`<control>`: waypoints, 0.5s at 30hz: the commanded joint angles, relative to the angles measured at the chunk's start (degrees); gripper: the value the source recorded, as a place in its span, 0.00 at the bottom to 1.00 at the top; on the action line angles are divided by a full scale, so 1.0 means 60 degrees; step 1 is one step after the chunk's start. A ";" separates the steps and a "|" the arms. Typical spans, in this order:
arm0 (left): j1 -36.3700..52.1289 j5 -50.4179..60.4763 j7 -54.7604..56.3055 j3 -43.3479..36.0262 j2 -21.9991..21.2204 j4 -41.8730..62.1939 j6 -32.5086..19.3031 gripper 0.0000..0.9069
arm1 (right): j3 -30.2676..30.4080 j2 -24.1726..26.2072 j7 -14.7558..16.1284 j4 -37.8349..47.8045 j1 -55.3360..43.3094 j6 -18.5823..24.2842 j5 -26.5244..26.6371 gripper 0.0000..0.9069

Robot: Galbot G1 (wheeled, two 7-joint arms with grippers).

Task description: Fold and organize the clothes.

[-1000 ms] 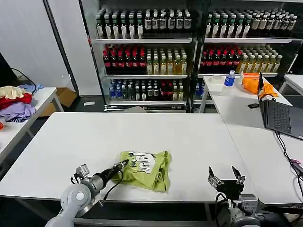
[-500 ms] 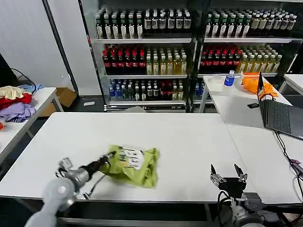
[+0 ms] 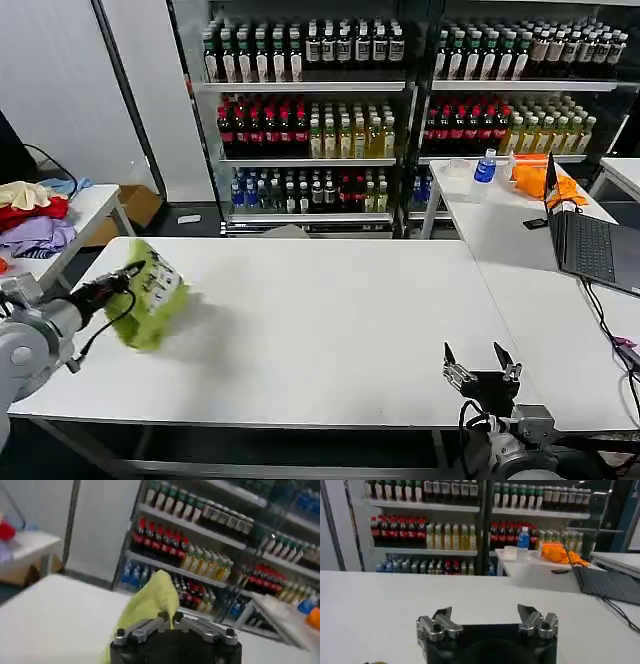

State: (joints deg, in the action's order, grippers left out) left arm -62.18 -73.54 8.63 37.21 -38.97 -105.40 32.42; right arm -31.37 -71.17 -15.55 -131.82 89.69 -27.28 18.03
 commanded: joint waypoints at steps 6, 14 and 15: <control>0.0075 0.6196 -0.0136 -0.5376 -0.2628 -0.0074 -0.1177 0.02 | 0.0104 -0.0151 0.0037 0.0241 -0.0043 0.0102 -0.0366 1.00; 0.1191 0.5746 0.0221 -0.6699 -0.3524 -0.0119 -0.0800 0.02 | -0.0102 -0.0030 0.0065 0.0468 -0.0238 0.0095 -0.0329 1.00; 0.1263 0.5722 0.0248 -0.6785 -0.3605 -0.0105 -0.0752 0.02 | -0.0105 -0.0050 0.0073 0.0481 -0.0238 0.0097 -0.0334 1.00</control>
State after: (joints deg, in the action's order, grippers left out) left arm -60.93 -47.82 8.69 13.23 -50.84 -107.11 28.40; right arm -31.66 -71.30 -15.24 -129.96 88.76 -26.93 16.61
